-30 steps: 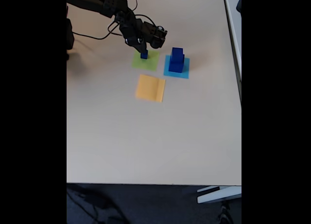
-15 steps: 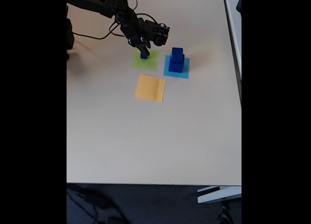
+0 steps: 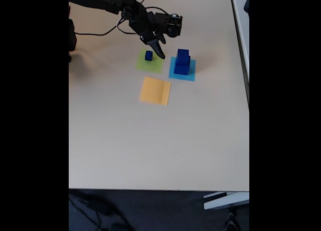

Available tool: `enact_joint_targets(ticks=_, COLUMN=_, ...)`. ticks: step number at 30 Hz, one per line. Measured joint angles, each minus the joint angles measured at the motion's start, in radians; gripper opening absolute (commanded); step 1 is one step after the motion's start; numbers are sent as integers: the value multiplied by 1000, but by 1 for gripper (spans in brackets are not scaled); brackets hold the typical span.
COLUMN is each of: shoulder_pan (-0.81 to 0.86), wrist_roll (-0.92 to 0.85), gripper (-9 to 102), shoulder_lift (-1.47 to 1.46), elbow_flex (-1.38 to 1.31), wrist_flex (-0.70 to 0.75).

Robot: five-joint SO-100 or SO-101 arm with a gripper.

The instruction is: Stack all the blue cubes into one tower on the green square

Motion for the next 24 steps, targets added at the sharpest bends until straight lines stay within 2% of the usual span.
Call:
enact_joint_targets(ticks=9, shoulder_pan=20, wrist_roll=-5, gripper=41, shoulder_lift=-9, elbow_flex=-15, wrist_flex=-14)
enact_joint_targets(ticks=19, shoulder_pan=87, wrist_roll=-80, gripper=40, shoulder_lift=-137, elbow_flex=-155, wrist_flex=-54)
enact_joint_targets(ticks=24, shoulder_pan=81, wrist_roll=-80, gripper=39, shoulder_lift=-192, elbow_flex=-272, wrist_flex=17)
